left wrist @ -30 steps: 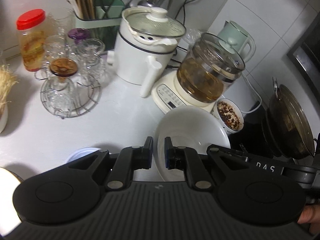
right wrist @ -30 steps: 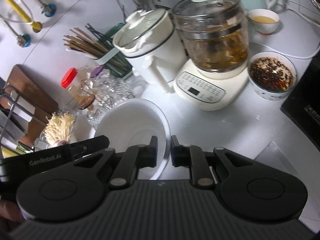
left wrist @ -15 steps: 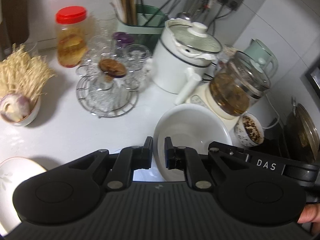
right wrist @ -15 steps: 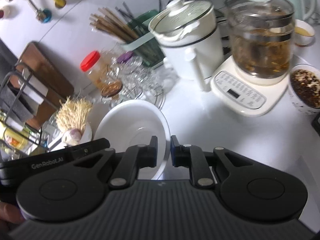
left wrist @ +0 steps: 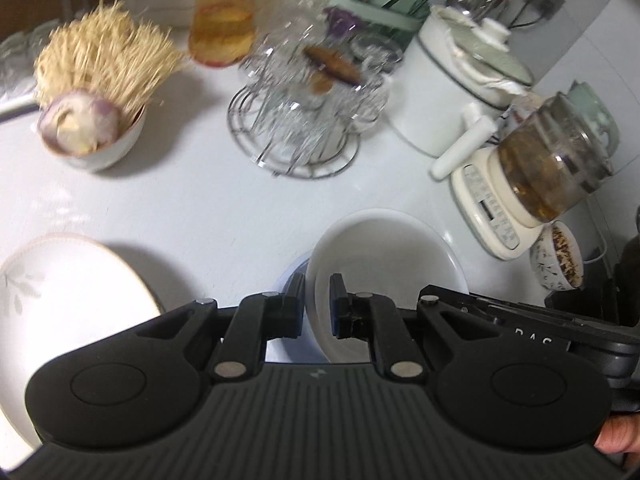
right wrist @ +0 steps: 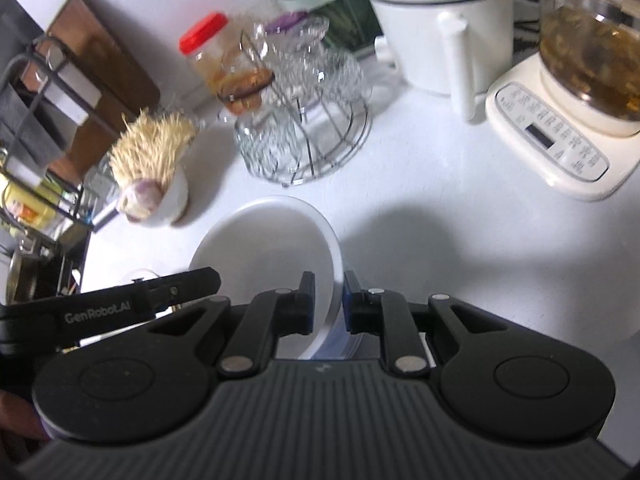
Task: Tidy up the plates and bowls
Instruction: 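Carry the white bowl with both grippers toward the light blue bowl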
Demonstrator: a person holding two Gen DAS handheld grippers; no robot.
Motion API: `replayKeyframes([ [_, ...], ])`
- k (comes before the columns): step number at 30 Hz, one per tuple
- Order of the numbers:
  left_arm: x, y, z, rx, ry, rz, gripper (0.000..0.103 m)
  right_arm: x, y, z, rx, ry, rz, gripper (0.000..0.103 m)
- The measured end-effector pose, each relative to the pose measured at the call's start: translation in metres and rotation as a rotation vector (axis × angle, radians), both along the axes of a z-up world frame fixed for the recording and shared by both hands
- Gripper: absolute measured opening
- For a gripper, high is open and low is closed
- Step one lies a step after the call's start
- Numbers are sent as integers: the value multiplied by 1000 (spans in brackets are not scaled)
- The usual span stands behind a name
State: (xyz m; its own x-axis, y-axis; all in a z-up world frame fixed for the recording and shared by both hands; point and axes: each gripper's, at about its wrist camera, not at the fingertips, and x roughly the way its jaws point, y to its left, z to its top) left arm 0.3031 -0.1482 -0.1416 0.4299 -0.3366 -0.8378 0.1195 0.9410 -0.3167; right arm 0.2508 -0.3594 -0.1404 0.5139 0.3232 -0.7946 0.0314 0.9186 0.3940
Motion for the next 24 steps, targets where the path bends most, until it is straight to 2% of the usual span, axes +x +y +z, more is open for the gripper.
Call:
replayKeyframes([
  [9,-6,2,-20,34,38,31,13,6,4,-19,19,51,17,18],
  [12,-7,6,-22,12,41,41,13,8,1,-20,36,57,13,19],
  [19,-7,15,-25,-16,53,80,13,13,-16,-17,76,80,-39,40],
  [21,-7,16,-25,-20,55,90,21,13,-19,-16,77,81,-44,44],
  [22,-8,16,-25,-23,53,94,31,14,-20,-17,80,87,-45,45],
  [23,-9,16,-25,-22,51,95,36,15,-21,-19,88,96,-46,45],
  [24,-9,16,-26,-20,49,96,37,15,-22,-22,99,104,-46,45],
])
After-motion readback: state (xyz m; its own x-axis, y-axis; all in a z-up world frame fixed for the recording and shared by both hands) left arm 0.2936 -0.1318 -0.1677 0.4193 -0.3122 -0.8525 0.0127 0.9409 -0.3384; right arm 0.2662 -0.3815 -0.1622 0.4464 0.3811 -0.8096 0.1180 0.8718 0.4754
